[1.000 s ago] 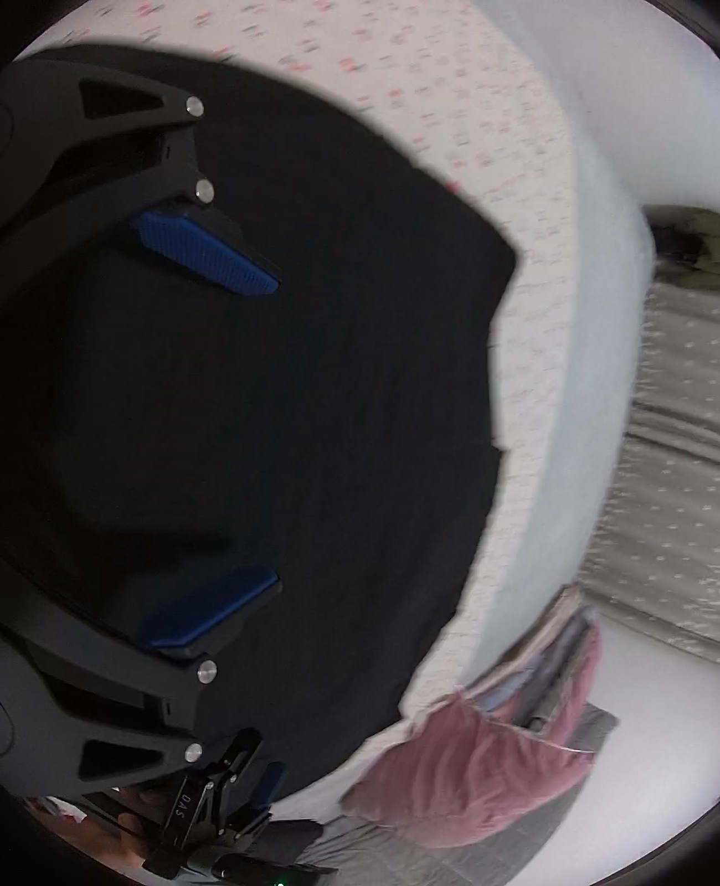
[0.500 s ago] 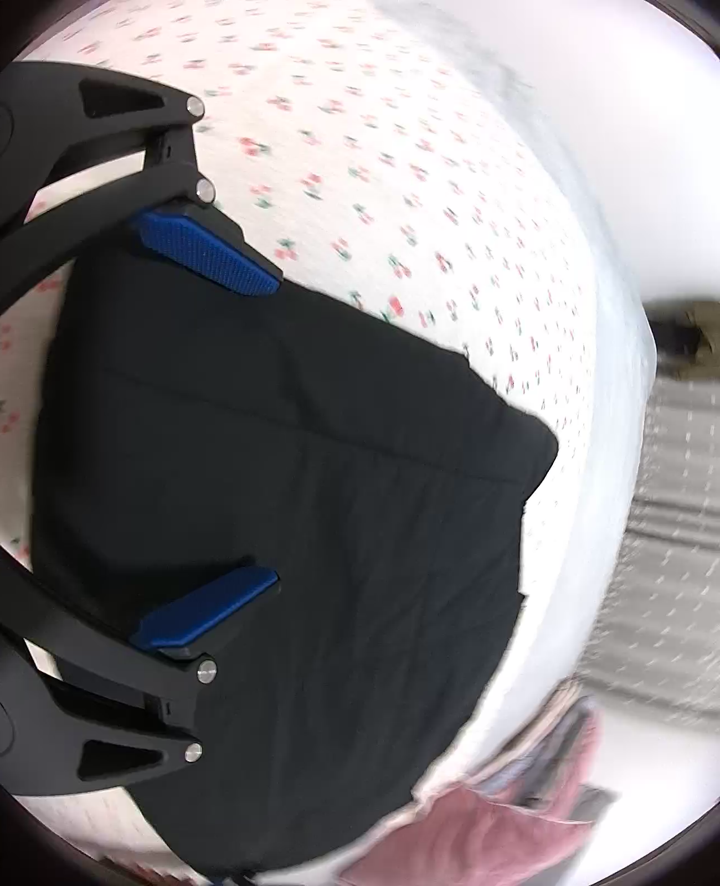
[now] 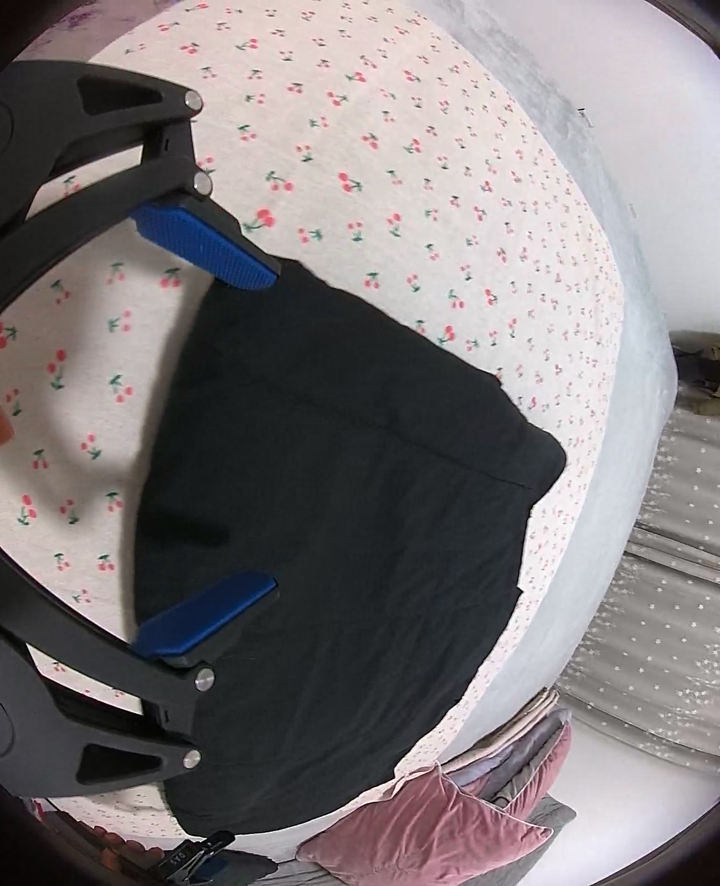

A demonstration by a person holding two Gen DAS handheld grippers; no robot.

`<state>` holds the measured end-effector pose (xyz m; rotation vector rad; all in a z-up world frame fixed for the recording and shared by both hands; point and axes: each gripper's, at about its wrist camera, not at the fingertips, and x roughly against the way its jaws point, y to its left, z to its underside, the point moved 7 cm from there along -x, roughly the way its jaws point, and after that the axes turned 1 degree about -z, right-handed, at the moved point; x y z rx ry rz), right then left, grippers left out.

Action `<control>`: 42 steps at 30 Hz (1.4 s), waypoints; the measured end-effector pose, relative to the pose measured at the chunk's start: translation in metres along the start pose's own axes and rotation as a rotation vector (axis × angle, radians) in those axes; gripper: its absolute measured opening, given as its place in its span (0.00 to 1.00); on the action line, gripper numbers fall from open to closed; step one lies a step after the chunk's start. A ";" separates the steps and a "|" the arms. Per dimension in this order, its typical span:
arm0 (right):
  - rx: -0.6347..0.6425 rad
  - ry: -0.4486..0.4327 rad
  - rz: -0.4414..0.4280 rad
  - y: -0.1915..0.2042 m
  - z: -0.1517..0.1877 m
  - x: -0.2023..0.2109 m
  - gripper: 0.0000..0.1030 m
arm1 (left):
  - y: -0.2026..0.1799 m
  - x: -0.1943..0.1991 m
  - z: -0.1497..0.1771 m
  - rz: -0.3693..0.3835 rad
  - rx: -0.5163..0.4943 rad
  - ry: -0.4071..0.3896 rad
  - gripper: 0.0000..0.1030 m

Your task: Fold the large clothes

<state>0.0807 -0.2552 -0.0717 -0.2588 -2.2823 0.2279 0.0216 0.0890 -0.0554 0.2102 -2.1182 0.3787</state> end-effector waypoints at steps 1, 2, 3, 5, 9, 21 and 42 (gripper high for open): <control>0.013 0.001 -0.007 0.004 -0.002 -0.002 1.00 | 0.001 -0.001 0.003 0.004 0.009 0.014 0.99; 0.022 0.002 -0.014 0.009 -0.001 -0.001 1.00 | 0.002 -0.003 0.006 0.014 0.025 0.032 0.99; 0.027 0.005 -0.022 0.013 0.000 -0.001 1.00 | 0.004 -0.006 0.009 0.043 0.059 0.061 0.99; 0.034 0.011 -0.039 0.021 0.002 0.000 1.00 | 0.007 -0.008 0.014 0.090 0.116 0.096 0.99; 0.041 0.017 -0.070 0.034 0.002 0.000 1.00 | 0.014 -0.010 0.017 0.161 0.199 0.121 0.99; 0.047 0.025 -0.162 0.071 0.002 0.005 1.00 | 0.018 -0.041 0.028 0.370 0.473 0.167 0.99; 0.027 0.011 -0.429 0.143 -0.005 0.015 0.99 | -0.009 0.000 -0.025 0.349 0.437 -0.271 0.30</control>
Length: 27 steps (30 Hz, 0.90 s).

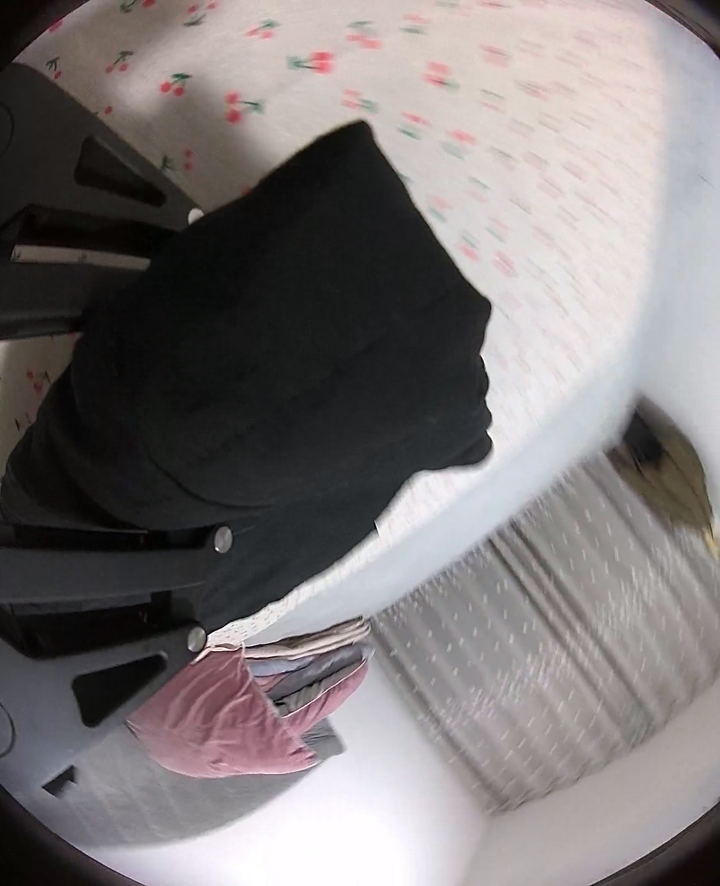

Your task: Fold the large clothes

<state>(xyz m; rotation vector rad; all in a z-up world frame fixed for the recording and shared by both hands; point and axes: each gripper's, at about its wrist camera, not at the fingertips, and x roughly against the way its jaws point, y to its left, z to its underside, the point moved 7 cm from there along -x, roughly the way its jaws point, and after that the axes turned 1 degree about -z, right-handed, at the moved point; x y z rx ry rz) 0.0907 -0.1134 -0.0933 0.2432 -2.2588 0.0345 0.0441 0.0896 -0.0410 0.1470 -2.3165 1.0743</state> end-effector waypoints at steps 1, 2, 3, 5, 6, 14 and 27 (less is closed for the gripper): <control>0.004 0.003 -0.016 0.003 0.000 -0.001 0.99 | -0.010 0.004 -0.001 0.010 -0.041 -0.023 0.30; 0.010 0.009 -0.040 0.009 0.000 -0.003 0.99 | -0.020 0.007 -0.001 0.020 -0.078 -0.044 0.30; 0.013 0.014 -0.058 0.013 0.001 -0.005 0.99 | -0.033 0.012 -0.001 0.036 -0.122 -0.067 0.30; 0.010 0.034 -0.103 0.020 0.003 -0.010 0.95 | -0.060 0.018 0.000 0.080 -0.197 -0.106 0.30; 0.007 0.047 -0.126 0.022 0.004 -0.012 0.94 | -0.073 0.020 0.002 0.107 -0.229 -0.120 0.30; -0.150 0.152 -0.349 -0.001 0.008 -0.018 0.94 | -0.168 0.011 0.044 0.310 -0.506 -0.081 0.30; -0.682 -0.009 -0.205 -0.193 0.010 0.023 0.94 | -0.226 -0.072 0.215 0.289 -1.044 0.221 0.39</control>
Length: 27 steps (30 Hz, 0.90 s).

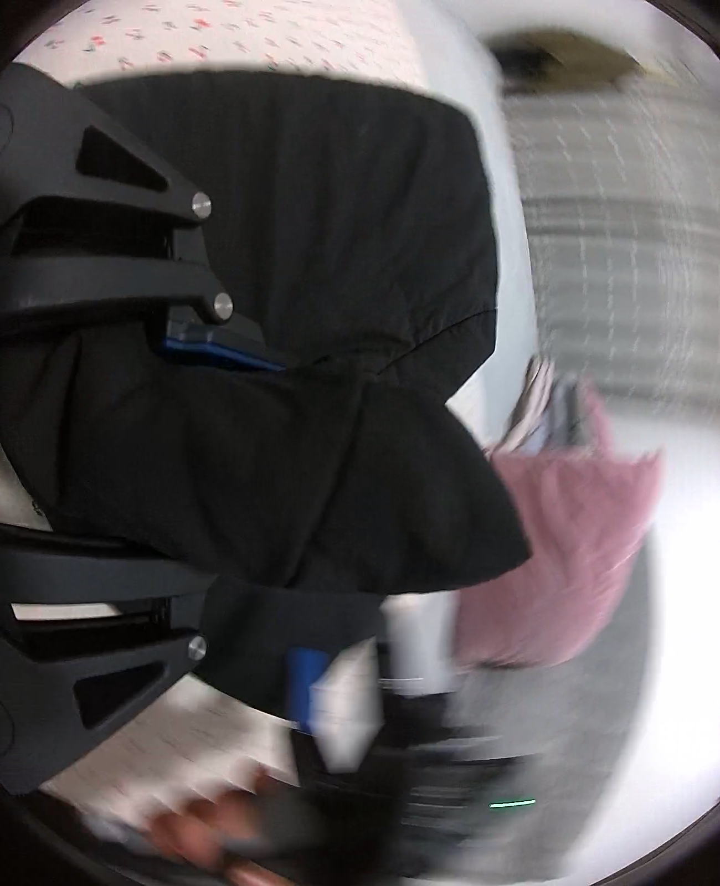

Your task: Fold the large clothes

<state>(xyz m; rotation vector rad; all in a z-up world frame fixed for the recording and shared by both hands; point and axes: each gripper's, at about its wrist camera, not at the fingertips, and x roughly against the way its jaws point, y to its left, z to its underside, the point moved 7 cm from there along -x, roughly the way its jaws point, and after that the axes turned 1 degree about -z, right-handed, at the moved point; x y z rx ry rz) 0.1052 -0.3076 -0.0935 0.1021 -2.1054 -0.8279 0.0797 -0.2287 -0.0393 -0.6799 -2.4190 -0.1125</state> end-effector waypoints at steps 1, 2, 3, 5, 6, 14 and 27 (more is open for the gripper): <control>-0.006 0.000 -0.007 -0.003 -0.002 0.002 0.94 | -0.008 -0.007 0.005 -0.010 -0.060 0.012 0.41; -0.008 0.000 -0.014 -0.005 -0.003 0.004 0.94 | -0.013 -0.008 0.010 -0.021 -0.100 0.013 0.43; -0.008 0.001 -0.023 -0.006 -0.005 0.005 0.94 | -0.019 -0.006 0.011 -0.019 -0.122 0.012 0.48; -0.012 -0.002 -0.033 -0.004 -0.001 0.008 0.94 | -0.021 0.004 0.005 0.047 -0.102 0.011 0.61; -0.015 -0.002 -0.037 -0.003 0.003 0.009 0.94 | -0.020 0.012 0.003 0.103 -0.069 0.010 0.68; -0.027 0.039 -0.142 0.019 0.007 0.003 0.94 | -0.022 0.082 0.011 0.445 0.029 0.045 0.80; -0.146 0.198 -0.406 0.053 0.014 -0.045 0.94 | 0.085 0.072 0.019 0.191 0.331 0.058 0.81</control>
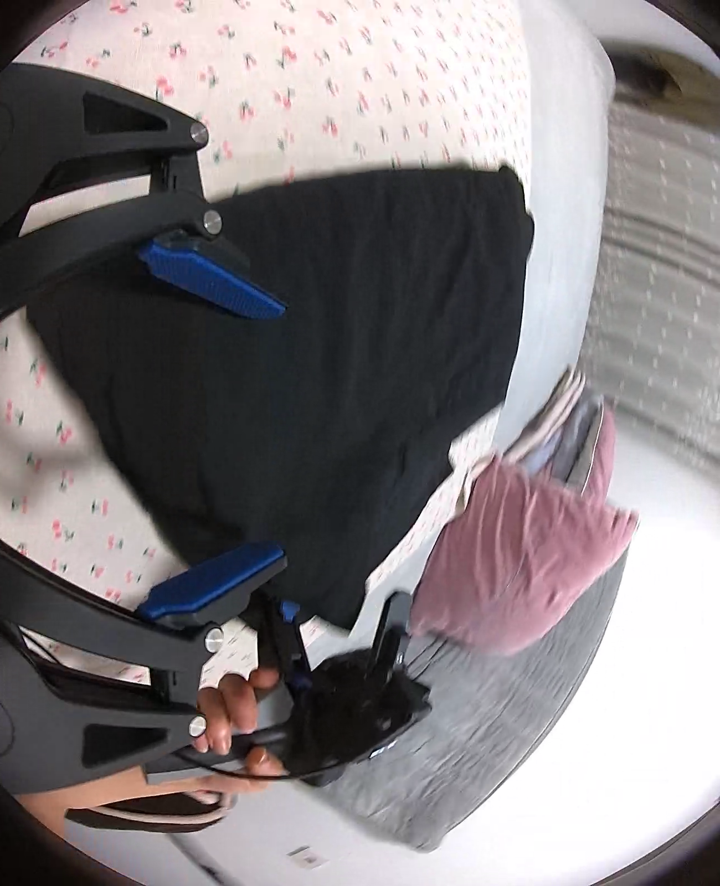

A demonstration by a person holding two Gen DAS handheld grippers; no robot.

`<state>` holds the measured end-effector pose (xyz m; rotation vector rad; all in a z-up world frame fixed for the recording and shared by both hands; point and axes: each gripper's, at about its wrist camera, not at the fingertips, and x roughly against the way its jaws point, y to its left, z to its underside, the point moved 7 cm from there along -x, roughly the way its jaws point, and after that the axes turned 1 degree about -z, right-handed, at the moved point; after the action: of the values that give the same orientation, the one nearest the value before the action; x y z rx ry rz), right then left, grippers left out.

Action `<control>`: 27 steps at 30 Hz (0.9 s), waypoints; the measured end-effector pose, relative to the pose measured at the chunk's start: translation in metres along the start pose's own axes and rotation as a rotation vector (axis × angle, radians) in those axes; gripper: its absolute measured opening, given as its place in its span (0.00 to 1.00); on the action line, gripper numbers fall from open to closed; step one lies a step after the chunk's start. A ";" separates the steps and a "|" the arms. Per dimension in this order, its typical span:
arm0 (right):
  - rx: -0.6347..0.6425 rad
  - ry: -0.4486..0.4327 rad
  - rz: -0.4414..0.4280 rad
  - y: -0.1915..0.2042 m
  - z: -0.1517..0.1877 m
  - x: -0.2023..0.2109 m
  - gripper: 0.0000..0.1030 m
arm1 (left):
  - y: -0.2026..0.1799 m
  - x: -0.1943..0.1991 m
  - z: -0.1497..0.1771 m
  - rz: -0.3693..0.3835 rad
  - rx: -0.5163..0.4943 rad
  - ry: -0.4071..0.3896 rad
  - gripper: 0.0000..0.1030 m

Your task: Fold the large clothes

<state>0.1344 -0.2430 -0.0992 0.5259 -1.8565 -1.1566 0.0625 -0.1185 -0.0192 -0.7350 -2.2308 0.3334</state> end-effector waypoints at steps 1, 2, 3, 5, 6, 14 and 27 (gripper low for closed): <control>0.007 -0.001 0.007 0.002 -0.004 -0.005 0.94 | 0.007 -0.001 -0.001 -0.015 0.011 -0.009 0.81; 0.021 0.009 0.042 0.003 -0.011 -0.012 0.94 | 0.012 -0.002 -0.001 -0.027 0.016 -0.014 0.81; 0.034 0.022 0.070 0.004 -0.018 -0.020 0.94 | 0.018 -0.005 -0.002 -0.046 0.017 -0.014 0.81; 0.065 0.066 0.107 0.004 -0.028 -0.034 0.94 | 0.031 -0.012 0.001 -0.094 0.017 0.004 0.81; 0.075 0.073 0.111 0.003 -0.033 -0.039 0.94 | 0.037 -0.016 0.003 -0.112 0.021 0.019 0.81; 0.149 0.124 0.081 0.009 -0.006 -0.072 0.40 | 0.061 -0.023 -0.002 -0.102 0.111 0.041 0.81; 0.279 -0.131 -0.064 0.056 -0.033 0.044 0.25 | 0.021 -0.004 -0.015 -0.017 0.083 -0.077 0.81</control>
<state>0.1429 -0.2640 -0.0238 0.6832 -2.1441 -0.9981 0.0840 -0.1038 -0.0205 -0.6686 -2.2792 0.4492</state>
